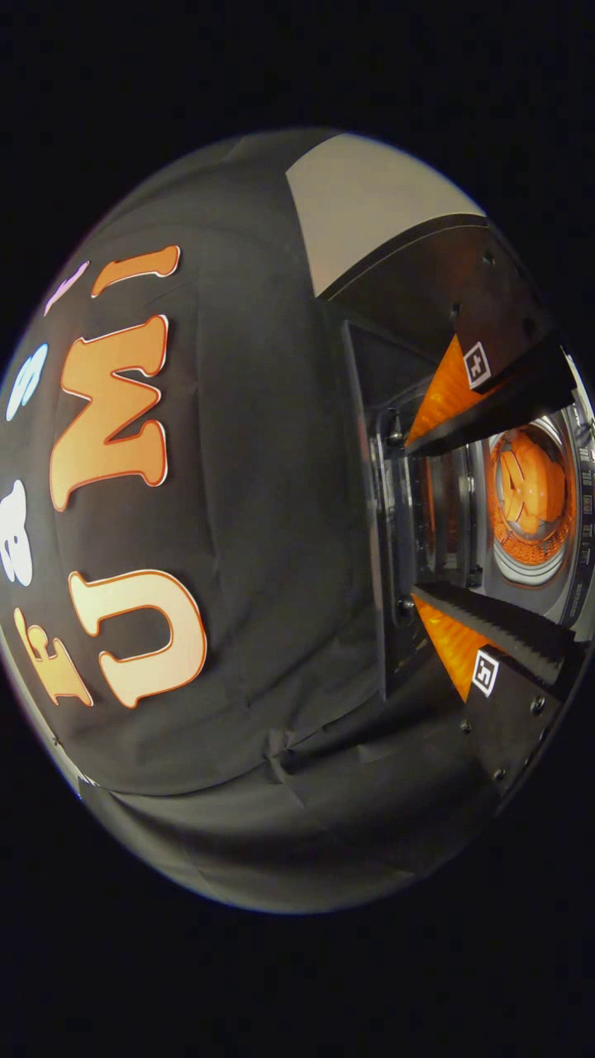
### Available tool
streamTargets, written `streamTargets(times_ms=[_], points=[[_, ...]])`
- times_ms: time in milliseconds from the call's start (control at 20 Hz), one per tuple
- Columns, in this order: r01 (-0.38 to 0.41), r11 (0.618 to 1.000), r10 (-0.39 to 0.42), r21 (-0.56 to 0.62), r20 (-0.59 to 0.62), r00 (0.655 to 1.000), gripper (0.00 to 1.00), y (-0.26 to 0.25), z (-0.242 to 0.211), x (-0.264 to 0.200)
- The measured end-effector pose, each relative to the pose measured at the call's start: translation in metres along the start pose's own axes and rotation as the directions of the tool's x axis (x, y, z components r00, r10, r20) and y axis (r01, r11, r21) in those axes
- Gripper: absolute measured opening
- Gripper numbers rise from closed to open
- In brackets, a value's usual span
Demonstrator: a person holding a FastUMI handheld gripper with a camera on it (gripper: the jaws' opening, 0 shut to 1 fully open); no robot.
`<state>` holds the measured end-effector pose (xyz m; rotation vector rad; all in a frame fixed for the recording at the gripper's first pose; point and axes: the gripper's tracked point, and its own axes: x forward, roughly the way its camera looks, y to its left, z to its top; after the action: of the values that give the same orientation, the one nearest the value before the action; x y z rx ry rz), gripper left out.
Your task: Put the clothes into the washing machine and then close the washing machine lid.
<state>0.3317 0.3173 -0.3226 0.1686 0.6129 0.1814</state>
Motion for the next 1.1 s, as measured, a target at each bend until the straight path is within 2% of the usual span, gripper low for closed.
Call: streamTargets(times_ms=[400,800,1100], points=[[0.001,1.000,-0.001,0.006,0.025,1.000,0.99,0.006,0.032,0.040],[0.069,0.997,-0.069,-0.041,-0.002,0.998,0.99,-0.007,0.030,0.083],[0.088,0.993,-0.089,-0.084,-0.010,0.996,0.99,-0.005,0.022,0.082]])
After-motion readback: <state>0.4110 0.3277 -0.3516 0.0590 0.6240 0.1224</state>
